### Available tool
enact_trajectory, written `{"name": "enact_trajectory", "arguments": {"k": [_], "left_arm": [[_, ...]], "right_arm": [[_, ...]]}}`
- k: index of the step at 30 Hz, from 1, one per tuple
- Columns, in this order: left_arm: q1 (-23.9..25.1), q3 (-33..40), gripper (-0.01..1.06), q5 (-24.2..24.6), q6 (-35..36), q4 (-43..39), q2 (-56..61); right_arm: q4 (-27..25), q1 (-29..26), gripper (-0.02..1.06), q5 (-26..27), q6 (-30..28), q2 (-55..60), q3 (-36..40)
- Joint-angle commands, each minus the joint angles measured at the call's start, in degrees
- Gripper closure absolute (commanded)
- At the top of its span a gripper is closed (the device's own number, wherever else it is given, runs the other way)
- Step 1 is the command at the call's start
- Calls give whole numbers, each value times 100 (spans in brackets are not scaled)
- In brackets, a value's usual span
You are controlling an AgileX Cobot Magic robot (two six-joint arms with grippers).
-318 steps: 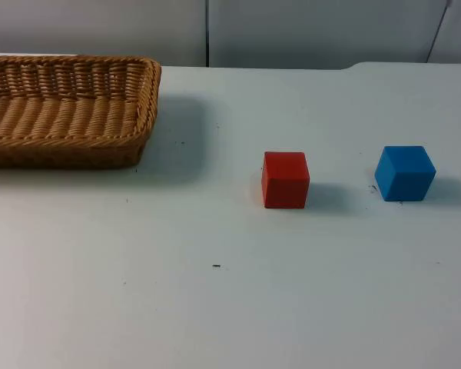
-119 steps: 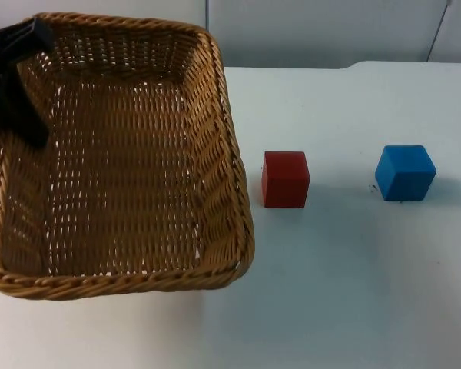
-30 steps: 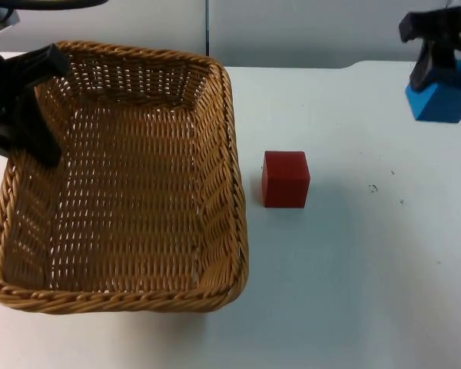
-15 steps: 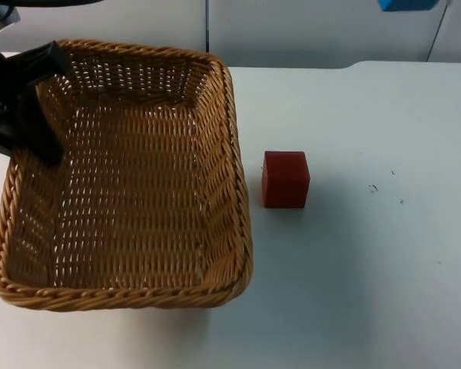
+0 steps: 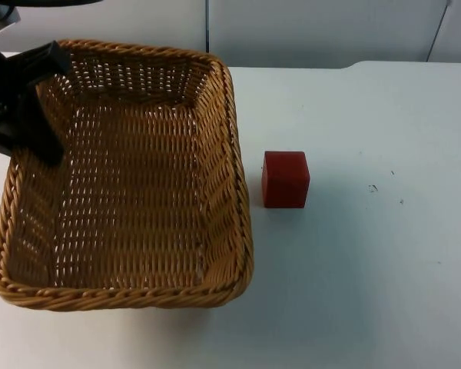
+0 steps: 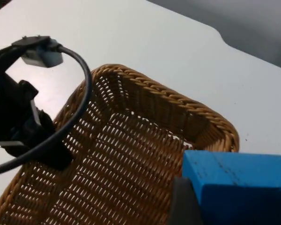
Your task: Pick up the basket with the left hand and place the blue cube into the basket with the right hand.
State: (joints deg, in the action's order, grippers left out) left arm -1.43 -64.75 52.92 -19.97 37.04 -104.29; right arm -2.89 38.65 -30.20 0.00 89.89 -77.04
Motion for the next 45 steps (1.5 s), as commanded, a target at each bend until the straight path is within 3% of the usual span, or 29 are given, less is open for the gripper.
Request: {"name": "enact_trajectory", "arguments": {"k": [1,19,39,43,45], "left_arm": [[-21,-70,105,82,-50,208,18],[-21,-70,105,47,-104,342,18],[-21,-70,105,54,-166,342,18],[-21,-70,105,52,-166,376,18],[-21,-70,105,52,-166,387,18]], "right_arm": [[-12,89,105,199,-46,114,-38],[-41,646,105,326,-46,1716,-580],[-186,646,105,263,-193,3094,-1458],[-186,646,99,347,-194,3185,-1458],[-186,646,91,374,-194,3185,-1458]]}}
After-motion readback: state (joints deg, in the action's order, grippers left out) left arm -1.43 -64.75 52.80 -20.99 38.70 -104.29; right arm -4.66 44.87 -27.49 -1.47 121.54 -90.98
